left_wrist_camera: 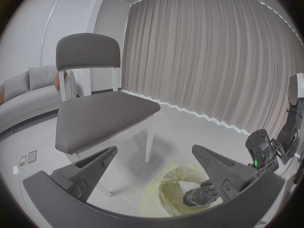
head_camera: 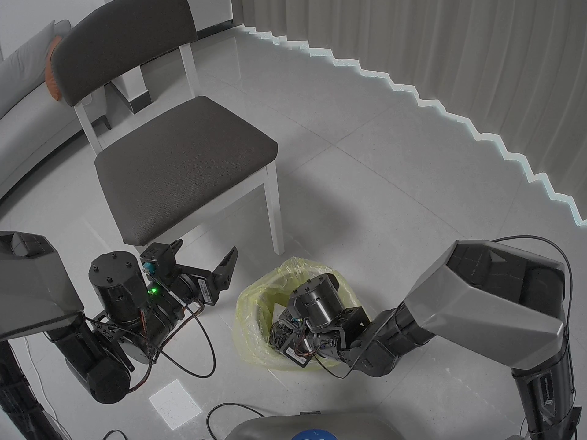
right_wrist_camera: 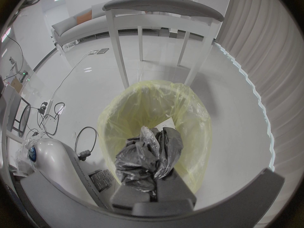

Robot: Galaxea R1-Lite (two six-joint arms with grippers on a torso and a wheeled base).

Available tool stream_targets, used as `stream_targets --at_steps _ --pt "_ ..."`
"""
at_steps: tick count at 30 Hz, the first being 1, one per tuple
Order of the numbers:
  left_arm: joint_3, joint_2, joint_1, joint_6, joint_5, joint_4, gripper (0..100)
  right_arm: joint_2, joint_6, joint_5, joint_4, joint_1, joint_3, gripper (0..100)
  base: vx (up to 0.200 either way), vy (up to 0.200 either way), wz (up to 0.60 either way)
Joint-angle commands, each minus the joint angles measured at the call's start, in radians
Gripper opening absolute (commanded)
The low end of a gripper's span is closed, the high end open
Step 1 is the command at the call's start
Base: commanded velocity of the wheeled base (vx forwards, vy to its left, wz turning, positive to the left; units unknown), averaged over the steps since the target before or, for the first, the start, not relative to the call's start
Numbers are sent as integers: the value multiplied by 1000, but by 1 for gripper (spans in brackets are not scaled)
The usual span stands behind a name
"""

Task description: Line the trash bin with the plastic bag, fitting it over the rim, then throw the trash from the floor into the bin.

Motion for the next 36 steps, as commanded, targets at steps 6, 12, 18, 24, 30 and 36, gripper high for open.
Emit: stream_targets --at_steps 6,12,18,24,30,36 --pt "1 4 2 0 0 -17 100 65 4 0 1 -66 -29 0 0 0 0" --pt "1 18 0 0 0 -17 100 79 4 1 1 -127 -37 0 0 0 0" --pt "1 23 0 0 2 -17 100 91 4 0 21 -153 -63 0 0 0 0" --pt "-1 21 0 1 0 -17 100 84 6 -5 70 -140 -75 0 0 0 0" --pt "1 17 0 1 2 -17 100 99 4 -14 90 -118 -103 0 0 0 0" --pt "1 15 -3 0 2 -17 100 93 4 -14 148 -147 -109 0 0 0 0"
